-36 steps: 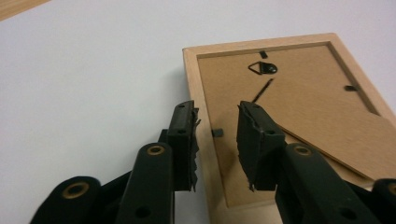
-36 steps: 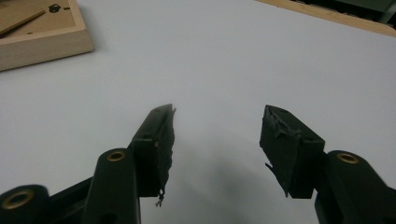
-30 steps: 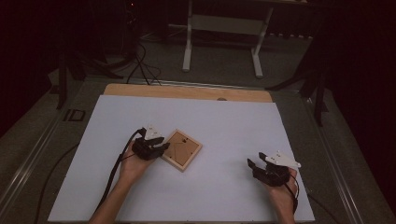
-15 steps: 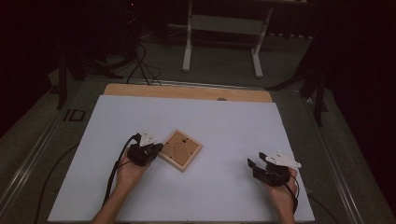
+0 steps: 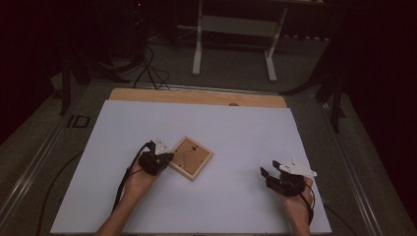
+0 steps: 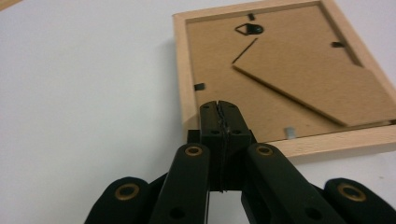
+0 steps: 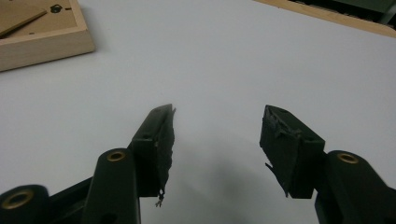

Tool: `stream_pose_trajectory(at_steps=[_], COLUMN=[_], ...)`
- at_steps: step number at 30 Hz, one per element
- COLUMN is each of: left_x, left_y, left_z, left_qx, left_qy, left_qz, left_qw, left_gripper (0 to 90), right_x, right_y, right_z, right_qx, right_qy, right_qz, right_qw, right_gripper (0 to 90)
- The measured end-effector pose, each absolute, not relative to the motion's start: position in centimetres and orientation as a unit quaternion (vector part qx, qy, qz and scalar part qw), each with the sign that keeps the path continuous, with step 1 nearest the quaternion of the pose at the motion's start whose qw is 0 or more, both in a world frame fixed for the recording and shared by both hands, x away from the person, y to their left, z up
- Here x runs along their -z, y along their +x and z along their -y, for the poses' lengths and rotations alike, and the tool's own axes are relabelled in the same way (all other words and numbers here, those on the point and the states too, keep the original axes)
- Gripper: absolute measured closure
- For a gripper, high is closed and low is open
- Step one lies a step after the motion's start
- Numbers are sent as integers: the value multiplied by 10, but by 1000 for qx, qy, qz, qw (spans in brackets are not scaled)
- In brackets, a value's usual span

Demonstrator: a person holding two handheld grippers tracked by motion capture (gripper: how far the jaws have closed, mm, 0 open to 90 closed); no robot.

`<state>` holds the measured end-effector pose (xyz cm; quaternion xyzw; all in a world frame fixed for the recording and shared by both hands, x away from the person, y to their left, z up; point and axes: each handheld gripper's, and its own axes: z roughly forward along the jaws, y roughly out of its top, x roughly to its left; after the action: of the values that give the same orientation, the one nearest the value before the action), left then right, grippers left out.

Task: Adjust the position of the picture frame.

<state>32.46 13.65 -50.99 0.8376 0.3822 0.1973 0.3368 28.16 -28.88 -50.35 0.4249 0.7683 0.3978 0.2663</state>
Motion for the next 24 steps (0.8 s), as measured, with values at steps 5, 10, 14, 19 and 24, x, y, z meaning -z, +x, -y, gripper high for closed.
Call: stream_pose_trajectory(at_steps=[5,10,14,19,24], left_x=[510,509,509,509,509], left_y=[327,335,341,350,361], left_z=[-137,-141,-143,-145,-147], left_qx=[-202,-206,-210,-214,-217], left_qy=[839,837,836,833,832], left_qz=[-380,-388,-390,-395,-401], left_qw=[332,327,325,322,317], left_gripper=[900,900,900,900,900], right_x=[503,503,504,504,504], right_y=[281,281,282,282,282], right_z=[289,289,289,289,289], right_qx=[-398,-398,-398,-397,-397], right_qy=[425,425,425,425,425], right_qz=[-768,-768,-768,-769,-769], right_qw=[267,267,266,266,266], right_gripper=[441,441,441,441,441])
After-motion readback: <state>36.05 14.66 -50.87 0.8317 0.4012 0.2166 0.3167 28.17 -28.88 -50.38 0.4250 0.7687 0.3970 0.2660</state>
